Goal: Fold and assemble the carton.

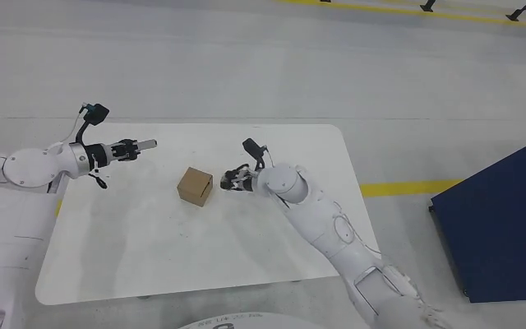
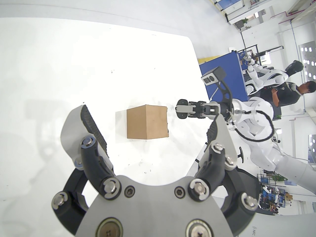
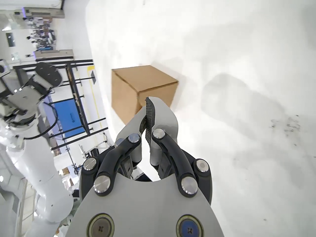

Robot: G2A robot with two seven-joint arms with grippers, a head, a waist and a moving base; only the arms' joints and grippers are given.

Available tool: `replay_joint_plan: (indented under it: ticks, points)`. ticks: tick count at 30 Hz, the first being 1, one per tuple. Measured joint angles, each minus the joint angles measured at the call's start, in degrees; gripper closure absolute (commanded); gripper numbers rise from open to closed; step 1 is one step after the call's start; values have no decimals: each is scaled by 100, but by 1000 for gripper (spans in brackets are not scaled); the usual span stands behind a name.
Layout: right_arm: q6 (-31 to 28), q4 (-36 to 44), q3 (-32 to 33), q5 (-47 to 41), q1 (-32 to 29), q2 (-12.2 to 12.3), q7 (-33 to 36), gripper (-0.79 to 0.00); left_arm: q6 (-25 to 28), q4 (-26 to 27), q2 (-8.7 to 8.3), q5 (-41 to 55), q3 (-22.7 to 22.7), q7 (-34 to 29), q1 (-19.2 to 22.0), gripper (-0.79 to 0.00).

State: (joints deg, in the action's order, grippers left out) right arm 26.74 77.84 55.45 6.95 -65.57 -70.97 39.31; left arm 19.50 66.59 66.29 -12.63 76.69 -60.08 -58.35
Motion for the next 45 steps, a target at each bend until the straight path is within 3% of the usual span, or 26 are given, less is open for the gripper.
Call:
replay_joint_plan:
  ticks: [3,10,21,24,29,32,35,36,38,39,40,45]
  points:
    - [213,-293,-352,29,267,-112,41,0,0,0,0,0,0,0,0,-785]
    - [93,-944,-990,-155,800,-396,76,0,0,0,0,0,0,0,0,-785]
    - [-396,-1398,-938,-454,876,-481,-28,0,0,0,0,0,0,0,0,-785]
    - [-868,-1198,-626,-580,693,-385,-57,0,0,0,0,0,0,0,0,-785]
    - [-2290,-315,296,-805,1,-73,246,0,0,0,0,0,0,0,0,-785]
    - [-2719,216,841,-829,-396,79,298,0,0,0,0,0,0,0,0,-785]
    - [-2857,716,1315,-908,-717,179,204,-185,0,0,0,0,0,0,0,-785]
    - [-2858,851,1447,-943,-800,204,194,-283,0,0,0,0,0,0,0,-785]
    - [-2792,1092,1744,-1083,-924,261,322,-785,0,0,0,0,0,0,0,-785]
    - [-2738,1136,1875,-1162,-927,284,417,-785,0,0,0,0,0,0,0,-785]
    - [-2689,1150,1999,-1230,-913,300,499,-171,0,0,0,0,0,0,0,-785]
    - [-2684,1138,1990,-1231,-903,300,500,-477,0,0,0,0,0,0,0,-785]
